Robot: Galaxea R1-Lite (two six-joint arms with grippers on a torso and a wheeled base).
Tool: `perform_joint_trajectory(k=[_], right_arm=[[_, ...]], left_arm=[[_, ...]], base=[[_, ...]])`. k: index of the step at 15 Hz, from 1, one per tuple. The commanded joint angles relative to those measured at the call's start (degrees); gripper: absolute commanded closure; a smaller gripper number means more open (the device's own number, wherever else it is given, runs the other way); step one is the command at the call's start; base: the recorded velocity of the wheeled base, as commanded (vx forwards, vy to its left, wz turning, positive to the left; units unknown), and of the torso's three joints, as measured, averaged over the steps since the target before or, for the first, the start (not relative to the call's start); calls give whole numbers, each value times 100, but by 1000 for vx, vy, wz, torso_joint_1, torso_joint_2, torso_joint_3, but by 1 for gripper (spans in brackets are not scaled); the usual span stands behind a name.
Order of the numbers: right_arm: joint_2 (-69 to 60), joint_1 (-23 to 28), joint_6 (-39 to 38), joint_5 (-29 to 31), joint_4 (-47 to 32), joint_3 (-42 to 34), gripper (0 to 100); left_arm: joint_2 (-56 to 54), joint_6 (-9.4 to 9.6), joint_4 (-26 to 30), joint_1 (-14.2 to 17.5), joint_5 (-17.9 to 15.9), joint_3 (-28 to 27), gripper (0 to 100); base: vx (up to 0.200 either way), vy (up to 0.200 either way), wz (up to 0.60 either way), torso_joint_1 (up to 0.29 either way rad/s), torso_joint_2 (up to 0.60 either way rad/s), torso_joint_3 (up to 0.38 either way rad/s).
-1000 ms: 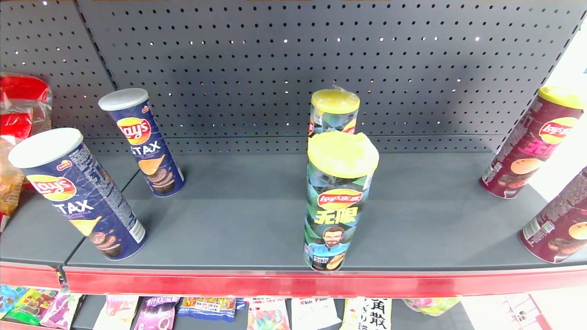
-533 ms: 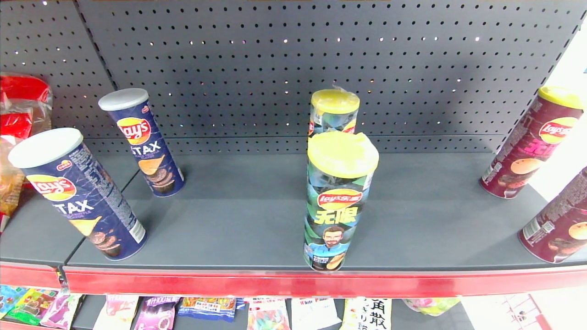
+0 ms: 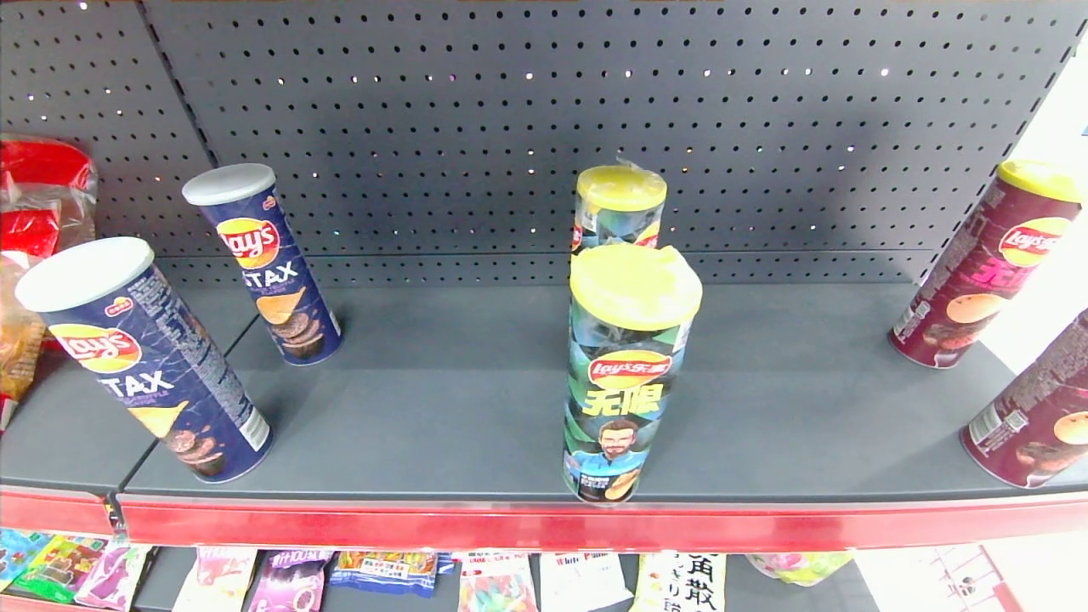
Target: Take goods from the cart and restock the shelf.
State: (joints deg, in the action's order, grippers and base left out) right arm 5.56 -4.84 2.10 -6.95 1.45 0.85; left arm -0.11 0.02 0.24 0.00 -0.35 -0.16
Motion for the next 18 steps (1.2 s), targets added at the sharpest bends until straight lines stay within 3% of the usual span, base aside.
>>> perform_joint_trajectory(k=[1,2,5,8,12,14,18], right_arm=[[7,-26,1,1,4,3,0],[138,-87,-8,-87,57,143,0],[1694,-1397,-113,36,4,1787,0],[3733,-1863,-210,449,233,2490,0],[5702,-1828,-236,458,1797,2587,0],[6001,-1801,-201,405,1868,2569,0],[6924,-1801,-78,-404,3151,2534,0]], left_arm=[[11,-2,2,0,0,-2,0],[11,-2,2,0,0,-2,0],[11,-2,2,0,0,-2,0],[11,-2,2,0,0,-2,0],[11,-2,2,0,0,-2,0],[11,-2,2,0,0,-2,0],[11,-2,2,0,0,-2,0]], base=[[0,0,0,0,0,0],[0,0,0,0,0,0],[0,0,0,0,0,0],[0,0,0,0,0,0],[0,0,0,0,0,0],[0,0,0,0,0,0],[0,0,0,0,0,0]])
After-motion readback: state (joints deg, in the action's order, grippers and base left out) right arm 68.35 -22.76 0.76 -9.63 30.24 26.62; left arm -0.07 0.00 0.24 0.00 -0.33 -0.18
